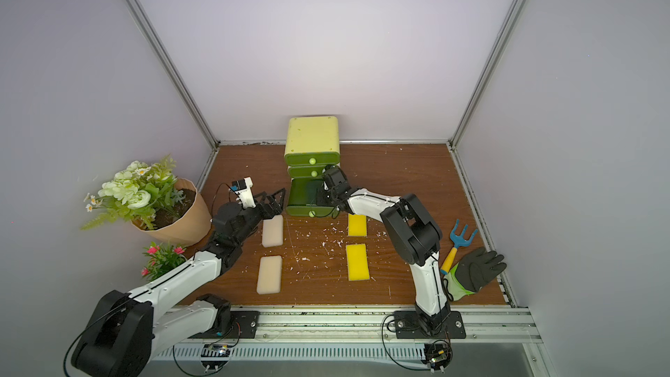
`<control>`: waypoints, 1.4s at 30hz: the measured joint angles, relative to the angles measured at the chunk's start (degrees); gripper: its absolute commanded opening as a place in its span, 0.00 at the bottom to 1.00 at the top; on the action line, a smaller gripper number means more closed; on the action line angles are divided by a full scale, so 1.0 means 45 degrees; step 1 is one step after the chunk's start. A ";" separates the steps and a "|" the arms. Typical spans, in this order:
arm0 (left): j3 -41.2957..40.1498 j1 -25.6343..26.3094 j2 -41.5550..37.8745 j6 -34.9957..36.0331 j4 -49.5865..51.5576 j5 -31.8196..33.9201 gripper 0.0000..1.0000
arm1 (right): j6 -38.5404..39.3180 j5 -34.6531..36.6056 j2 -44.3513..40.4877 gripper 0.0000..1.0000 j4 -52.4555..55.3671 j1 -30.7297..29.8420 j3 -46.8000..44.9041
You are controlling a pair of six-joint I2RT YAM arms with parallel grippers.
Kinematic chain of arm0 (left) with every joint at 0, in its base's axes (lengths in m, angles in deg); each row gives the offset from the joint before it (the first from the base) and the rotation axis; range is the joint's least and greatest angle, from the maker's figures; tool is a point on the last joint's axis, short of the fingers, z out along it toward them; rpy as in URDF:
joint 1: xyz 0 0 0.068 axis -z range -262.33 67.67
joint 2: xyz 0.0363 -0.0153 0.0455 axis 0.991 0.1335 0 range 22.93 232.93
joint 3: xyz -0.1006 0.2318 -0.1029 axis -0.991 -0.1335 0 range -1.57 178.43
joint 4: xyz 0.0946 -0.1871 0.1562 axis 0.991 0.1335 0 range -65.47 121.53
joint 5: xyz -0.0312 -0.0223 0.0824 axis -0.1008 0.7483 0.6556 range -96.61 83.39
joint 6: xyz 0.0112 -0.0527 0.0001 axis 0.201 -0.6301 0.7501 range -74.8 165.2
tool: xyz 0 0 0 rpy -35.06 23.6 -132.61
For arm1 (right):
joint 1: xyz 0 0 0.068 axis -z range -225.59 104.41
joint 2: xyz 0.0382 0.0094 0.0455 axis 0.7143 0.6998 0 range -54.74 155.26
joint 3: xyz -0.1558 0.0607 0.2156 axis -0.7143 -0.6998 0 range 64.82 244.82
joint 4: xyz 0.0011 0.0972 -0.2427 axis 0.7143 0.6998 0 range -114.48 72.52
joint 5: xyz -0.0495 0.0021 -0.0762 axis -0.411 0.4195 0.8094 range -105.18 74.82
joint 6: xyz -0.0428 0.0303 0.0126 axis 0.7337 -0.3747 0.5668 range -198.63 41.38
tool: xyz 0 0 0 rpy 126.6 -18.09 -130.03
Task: Take the sponge out of the drawer
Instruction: Pick up the sponge from the drawer.
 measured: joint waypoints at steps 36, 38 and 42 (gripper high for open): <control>0.0000 -0.0010 0.0000 0.0005 0.0000 0.0000 1.00 | -0.0986 -0.1744 -0.2599 0.00 -0.1559 0.0160 -0.2084; 0.0000 -0.0010 0.0000 0.0005 0.0000 0.0000 1.00 | -0.1015 -0.1894 -0.3045 0.00 -0.1564 0.0175 -0.2419; 0.0000 -0.0010 0.0000 0.0000 0.0000 0.0000 1.00 | -0.1015 -0.1996 -0.3934 0.00 -0.1569 0.0233 -0.2987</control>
